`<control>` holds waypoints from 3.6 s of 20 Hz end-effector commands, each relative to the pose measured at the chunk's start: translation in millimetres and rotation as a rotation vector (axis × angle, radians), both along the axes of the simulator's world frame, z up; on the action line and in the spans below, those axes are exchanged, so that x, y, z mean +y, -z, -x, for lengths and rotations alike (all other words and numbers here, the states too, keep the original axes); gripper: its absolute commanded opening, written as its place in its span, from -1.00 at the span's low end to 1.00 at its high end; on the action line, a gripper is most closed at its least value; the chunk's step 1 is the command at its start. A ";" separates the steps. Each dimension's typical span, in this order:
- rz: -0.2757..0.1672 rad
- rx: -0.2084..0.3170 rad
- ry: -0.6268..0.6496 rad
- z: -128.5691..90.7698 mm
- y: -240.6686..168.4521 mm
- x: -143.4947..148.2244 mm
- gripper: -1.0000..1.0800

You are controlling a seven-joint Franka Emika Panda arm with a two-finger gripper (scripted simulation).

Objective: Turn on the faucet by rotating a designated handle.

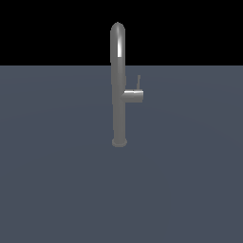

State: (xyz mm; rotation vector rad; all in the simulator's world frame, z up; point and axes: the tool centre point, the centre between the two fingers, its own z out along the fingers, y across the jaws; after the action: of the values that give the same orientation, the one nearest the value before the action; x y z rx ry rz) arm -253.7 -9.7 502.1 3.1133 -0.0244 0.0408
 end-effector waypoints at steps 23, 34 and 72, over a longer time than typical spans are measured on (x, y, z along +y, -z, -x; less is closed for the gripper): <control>-0.177 0.177 0.175 -61.7 8.3 3.2 -1.00; -0.355 0.354 0.350 -120.7 26.9 -2.1 -1.00; -1.115 1.090 1.073 -277.3 211.4 -46.2 -1.00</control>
State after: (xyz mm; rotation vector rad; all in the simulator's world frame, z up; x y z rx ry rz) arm 20.8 -55.6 299.5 2.8017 -2.0840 -2.1047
